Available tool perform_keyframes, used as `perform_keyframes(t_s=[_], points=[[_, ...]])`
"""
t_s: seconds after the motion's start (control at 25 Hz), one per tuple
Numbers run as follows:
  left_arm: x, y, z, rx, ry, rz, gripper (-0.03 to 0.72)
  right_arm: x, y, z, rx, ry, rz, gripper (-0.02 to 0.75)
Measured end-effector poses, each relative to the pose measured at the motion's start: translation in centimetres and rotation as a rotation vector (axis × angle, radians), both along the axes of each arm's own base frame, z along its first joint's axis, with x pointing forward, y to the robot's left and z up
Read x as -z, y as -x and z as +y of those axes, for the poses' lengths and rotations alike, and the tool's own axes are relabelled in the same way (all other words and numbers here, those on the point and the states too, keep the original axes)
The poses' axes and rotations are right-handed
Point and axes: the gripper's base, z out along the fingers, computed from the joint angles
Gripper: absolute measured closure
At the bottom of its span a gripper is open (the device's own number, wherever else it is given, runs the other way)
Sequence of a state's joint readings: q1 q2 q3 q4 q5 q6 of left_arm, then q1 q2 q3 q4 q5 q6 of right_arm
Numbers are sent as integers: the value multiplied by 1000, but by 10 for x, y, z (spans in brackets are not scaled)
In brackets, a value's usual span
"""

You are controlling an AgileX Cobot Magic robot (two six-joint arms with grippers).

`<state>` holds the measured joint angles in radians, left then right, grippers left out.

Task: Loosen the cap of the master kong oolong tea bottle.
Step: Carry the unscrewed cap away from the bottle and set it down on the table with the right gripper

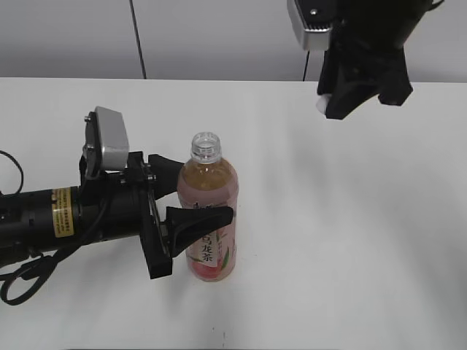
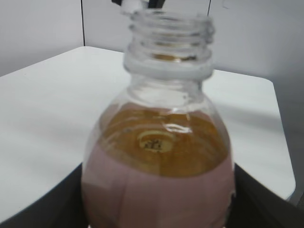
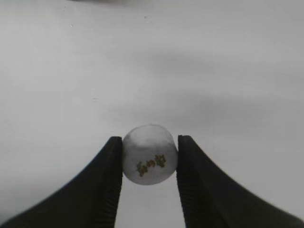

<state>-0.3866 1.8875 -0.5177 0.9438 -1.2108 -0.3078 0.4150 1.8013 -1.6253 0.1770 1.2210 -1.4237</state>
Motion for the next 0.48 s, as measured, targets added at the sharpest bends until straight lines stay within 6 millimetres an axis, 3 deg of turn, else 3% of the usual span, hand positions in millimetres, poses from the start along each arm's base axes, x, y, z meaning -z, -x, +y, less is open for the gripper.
perform_keyframes(t_s=[0.16,0.48], points=[[0,0,0,-3,1,0,228,24,5,-10,140,18,113,467],[0,0,0,-4,0,1,228,64,21,-20,251,101,240,467]])
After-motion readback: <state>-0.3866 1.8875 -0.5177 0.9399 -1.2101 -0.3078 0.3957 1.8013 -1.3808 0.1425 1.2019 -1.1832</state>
